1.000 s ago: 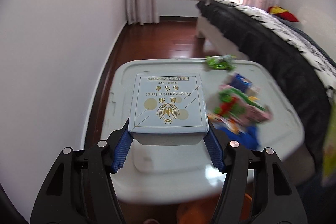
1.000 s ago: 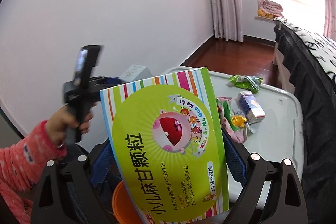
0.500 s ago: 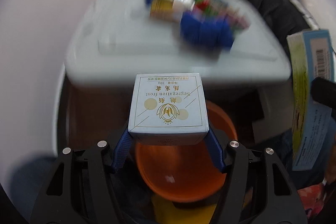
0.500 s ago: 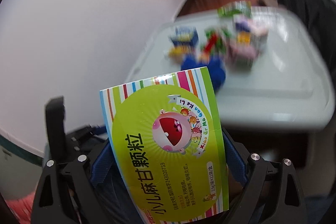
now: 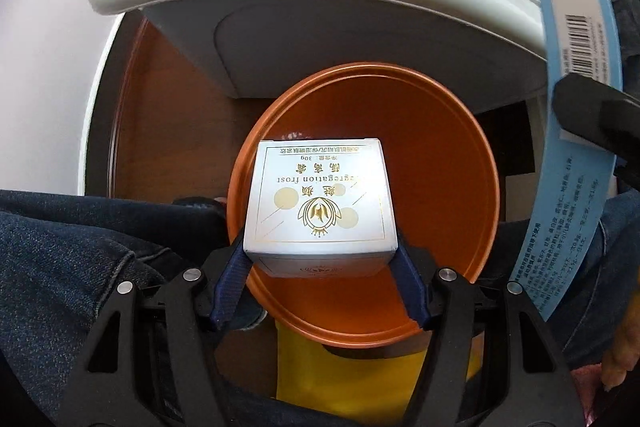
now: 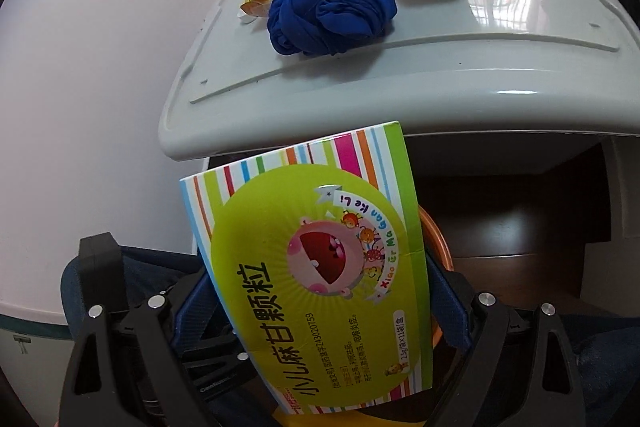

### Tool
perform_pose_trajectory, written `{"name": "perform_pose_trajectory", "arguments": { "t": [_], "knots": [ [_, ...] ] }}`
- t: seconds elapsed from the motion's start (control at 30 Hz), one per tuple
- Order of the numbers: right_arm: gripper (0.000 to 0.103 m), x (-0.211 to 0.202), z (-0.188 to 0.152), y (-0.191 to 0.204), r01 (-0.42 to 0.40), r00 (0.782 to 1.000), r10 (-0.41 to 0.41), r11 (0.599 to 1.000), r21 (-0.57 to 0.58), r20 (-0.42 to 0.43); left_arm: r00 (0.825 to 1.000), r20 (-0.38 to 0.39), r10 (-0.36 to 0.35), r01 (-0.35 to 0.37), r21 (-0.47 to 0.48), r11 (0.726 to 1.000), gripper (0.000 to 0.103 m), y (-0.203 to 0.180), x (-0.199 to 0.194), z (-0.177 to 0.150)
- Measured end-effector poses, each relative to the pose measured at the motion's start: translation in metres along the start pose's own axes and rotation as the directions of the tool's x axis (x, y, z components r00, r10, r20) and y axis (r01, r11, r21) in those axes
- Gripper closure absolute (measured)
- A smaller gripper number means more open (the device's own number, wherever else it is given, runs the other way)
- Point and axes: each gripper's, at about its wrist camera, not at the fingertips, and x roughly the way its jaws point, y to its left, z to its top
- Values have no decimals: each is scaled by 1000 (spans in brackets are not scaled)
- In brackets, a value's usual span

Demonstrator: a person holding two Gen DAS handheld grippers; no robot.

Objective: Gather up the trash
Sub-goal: 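Grasp the white square box with the left tool while the right tool carries the medicine box to the bucket, then open both tools to drop both boxes into the orange bucket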

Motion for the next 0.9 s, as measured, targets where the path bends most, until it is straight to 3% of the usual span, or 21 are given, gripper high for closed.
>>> {"name": "perform_pose_trajectory", "arguments": {
  "t": [0.07,0.13,0.9],
  "knots": [
    [5,1,-1,1,-8,1000,8,1000,12,-7,1000,-3,4,-4,-11,1000,32,2,3,0],
    [5,4,-1,-2,-9,1000,10,1000,22,-20,1000,-1,11,-11,-17,1000,24,-1,3,1],
    [5,-50,-12,-1,8,993,-6,1000,-15,114,998,70,0,3,-36,999,20,-4,-19,-2]
  ]
}}
